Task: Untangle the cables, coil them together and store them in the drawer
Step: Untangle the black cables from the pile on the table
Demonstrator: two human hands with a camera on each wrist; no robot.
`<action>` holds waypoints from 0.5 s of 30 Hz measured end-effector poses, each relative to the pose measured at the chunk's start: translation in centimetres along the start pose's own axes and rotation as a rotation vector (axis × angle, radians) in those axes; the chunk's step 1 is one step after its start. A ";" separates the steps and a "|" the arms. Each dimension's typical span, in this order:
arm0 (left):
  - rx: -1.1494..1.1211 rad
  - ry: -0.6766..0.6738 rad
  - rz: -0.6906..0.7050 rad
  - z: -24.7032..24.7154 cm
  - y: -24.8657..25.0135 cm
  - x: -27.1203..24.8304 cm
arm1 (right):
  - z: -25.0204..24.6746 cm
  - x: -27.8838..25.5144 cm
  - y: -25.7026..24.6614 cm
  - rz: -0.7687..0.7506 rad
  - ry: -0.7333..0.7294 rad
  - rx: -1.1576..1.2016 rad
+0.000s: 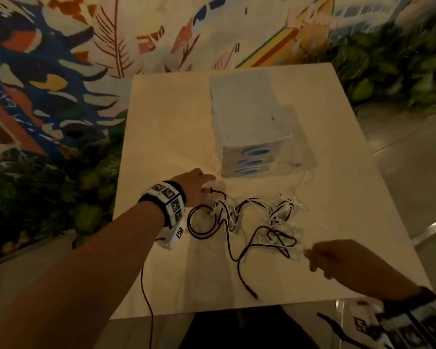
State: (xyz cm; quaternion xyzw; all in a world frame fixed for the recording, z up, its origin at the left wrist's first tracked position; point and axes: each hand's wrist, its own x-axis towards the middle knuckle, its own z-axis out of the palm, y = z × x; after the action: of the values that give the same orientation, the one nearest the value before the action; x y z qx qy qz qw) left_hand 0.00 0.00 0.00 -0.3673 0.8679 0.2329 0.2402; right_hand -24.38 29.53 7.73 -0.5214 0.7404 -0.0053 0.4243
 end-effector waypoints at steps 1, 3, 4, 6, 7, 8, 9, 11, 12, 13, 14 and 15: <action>0.037 -0.052 0.016 0.2 0.4 0.5 | 0.3 0.8 -0.4 -0.043 0.030 0.038; 0.084 -0.069 0.023 0.7 0.5 1.3 | 0.6 2.3 -1.8 -0.122 0.141 0.079; 0.093 -0.060 0.037 0.7 0.7 1.2 | 1.0 3.1 -2.8 -0.185 0.175 0.054; 0.094 -0.029 0.054 0.3 0.9 0.8 | 1.6 4.4 -4.6 -0.245 0.187 0.030; 0.066 -0.002 0.078 0.0 1.0 0.5 | 1.7 5.0 -5.3 -0.270 0.191 0.021; 0.034 0.031 0.104 -0.6 1.3 -0.1 | 1.6 5.4 -6.0 -0.272 0.197 0.010; -0.013 0.073 0.130 -1.2 1.4 -0.6 | 1.7 5.9 -6.6 -0.283 0.200 0.009; -0.092 0.162 0.158 -2.4 1.8 -2.0 | 1.9 6.8 -7.5 -0.282 0.202 -0.016; -0.100 0.205 0.166 -2.9 2.0 -2.7 | 2.2 7.3 -7.9 -0.275 0.197 -0.041; -0.094 0.244 0.173 -3.2 2.2 -3.2 | 2.4 7.7 -8.3 -0.276 0.198 -0.062; -0.078 0.274 0.169 -3.5 2.4 -3.6 | 2.7 8.2 -8.6 -0.278 0.205 -0.085; -0.065 0.299 0.166 -3.5 2.4 -3.8 | 3.2 8.9 -8.9 -0.290 0.213 -0.108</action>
State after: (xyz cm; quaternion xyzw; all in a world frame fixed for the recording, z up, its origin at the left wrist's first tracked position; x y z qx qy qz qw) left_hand -0.37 1.46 5.53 -0.3324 0.9133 0.2225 0.0764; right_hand -16.35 19.94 4.18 -0.6411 0.6974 -0.0817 0.3098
